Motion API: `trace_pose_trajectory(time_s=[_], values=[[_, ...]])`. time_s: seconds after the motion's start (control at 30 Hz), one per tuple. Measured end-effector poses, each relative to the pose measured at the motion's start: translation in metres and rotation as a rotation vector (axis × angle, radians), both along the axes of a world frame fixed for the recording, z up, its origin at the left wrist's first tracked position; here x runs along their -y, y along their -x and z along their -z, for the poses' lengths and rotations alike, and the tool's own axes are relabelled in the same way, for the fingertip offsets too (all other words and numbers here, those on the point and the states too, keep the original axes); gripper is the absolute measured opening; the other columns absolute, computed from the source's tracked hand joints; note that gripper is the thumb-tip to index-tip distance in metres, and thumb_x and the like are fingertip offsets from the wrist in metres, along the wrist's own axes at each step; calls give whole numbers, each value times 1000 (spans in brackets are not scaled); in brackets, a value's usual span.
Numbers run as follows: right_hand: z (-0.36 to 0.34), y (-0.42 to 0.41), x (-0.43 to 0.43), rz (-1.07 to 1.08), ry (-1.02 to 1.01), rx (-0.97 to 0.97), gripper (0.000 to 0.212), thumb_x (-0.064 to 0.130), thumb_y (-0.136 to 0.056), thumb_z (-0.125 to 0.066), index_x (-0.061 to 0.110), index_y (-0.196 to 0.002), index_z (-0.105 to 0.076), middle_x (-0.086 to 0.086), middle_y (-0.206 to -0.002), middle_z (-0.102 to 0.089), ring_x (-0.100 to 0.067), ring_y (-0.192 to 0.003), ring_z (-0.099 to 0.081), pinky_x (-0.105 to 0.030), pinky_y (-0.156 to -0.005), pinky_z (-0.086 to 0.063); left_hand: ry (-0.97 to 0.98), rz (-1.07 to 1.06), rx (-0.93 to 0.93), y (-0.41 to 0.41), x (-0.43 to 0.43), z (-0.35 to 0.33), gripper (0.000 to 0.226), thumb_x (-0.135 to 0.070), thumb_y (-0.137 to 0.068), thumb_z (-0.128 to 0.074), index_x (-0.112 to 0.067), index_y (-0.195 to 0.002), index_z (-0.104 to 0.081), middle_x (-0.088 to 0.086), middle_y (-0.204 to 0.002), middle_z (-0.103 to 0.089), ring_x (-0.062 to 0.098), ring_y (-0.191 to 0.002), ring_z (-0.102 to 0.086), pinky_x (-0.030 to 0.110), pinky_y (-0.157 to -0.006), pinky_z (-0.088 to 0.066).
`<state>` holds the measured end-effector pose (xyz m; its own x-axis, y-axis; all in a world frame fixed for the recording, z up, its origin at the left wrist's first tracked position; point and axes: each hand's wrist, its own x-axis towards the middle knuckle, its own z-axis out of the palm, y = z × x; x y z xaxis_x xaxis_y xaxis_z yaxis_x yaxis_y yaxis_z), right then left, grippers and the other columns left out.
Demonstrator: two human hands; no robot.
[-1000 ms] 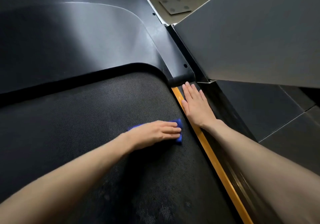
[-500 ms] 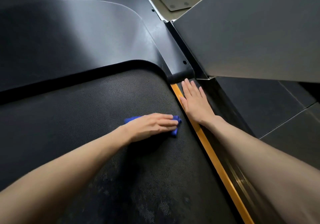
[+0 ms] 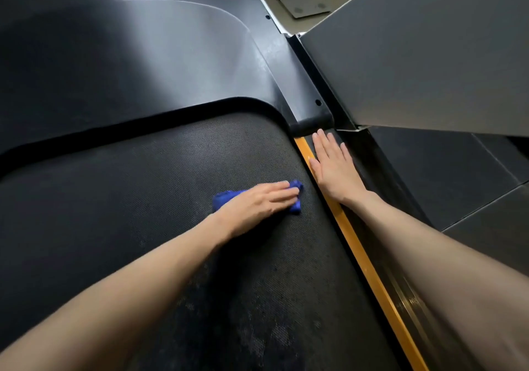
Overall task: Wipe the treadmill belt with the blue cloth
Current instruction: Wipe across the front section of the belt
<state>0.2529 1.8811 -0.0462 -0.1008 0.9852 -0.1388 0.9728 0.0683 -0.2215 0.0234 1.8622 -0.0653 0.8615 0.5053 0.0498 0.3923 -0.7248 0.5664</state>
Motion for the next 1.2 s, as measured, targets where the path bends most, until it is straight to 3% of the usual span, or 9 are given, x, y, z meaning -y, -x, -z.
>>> trace_pose_trajectory(time_s=[0.2,0.33,0.43,0.53,0.67,0.8,0.93,1.07,1.2], values=[[0,2,0,17,21,-4,55,34,-103,-18,14,-151,1,-1,-158,9,-13,-144,11,-34,-116,8,-91,-608,34,18,-33,10,49,-5,-82,-31,3,-125,-53,20,-132,-51,30,-127,-44,21,-110,-17],[-2,3,0,15,13,-2,56,34,-103,-19,14,-150,1,-2,-158,8,-14,-144,10,-35,-116,7,203,-163,95,-5,28,-3,39,0,-94,-32,11,-130,-39,10,-139,-37,-6,-131,-28,9,-110,-14],[-4,4,1,22,31,-9,56,33,-103,-20,14,-150,1,-2,-158,8,-15,-144,10,-35,-116,7,81,-53,54,1,28,4,45,-3,-95,-40,0,-140,-33,12,-148,-30,20,-139,-23,20,-113,-6],[-5,7,1,37,37,3,55,30,-103,-21,12,-150,1,-4,-158,8,-18,-145,9,-37,-116,5,-94,-372,3,18,-9,8,40,-5,-93,-39,2,-132,-47,21,-140,-43,37,-132,-36,28,-111,-14],[-3,10,1,62,38,8,55,30,-103,-22,12,-150,0,-4,-158,7,-19,-145,9,-39,-116,5,-168,-763,-16,46,-31,13,63,13,-73,-46,-1,-134,-46,15,-143,-40,34,-136,-32,25,-113,-11],[-2,13,0,80,38,18,55,30,-103,-21,12,-150,1,-4,-158,8,-19,-145,9,-40,-116,5,-49,-420,57,0,23,-1,41,-2,-85,-41,3,-123,-54,20,-132,-51,30,-123,-42,30,-108,-26],[-4,12,-2,88,54,21,56,30,-103,-23,12,-150,0,-4,-158,7,-20,-145,7,-41,-116,3,44,53,-16,-4,49,6,45,-5,-89,-36,10,-131,-42,23,-142,-38,19,-136,-27,8,-111,3],[-8,19,-1,127,56,31,56,26,-103,-26,10,-150,-1,-5,-158,5,-22,-145,5,-41,-116,0,-63,-318,1,31,2,10,52,-18,-86,-30,5,-130,-48,21,-138,-45,19,-134,-34,10,-111,0],[-11,24,-1,152,63,24,56,24,-103,-28,10,-151,-3,-5,-158,4,-23,-145,4,-42,-116,-2,-91,-707,-44,72,-29,8,62,13,-70,-48,0,-131,-49,17,-140,-43,32,-134,-35,29,-113,-18]])
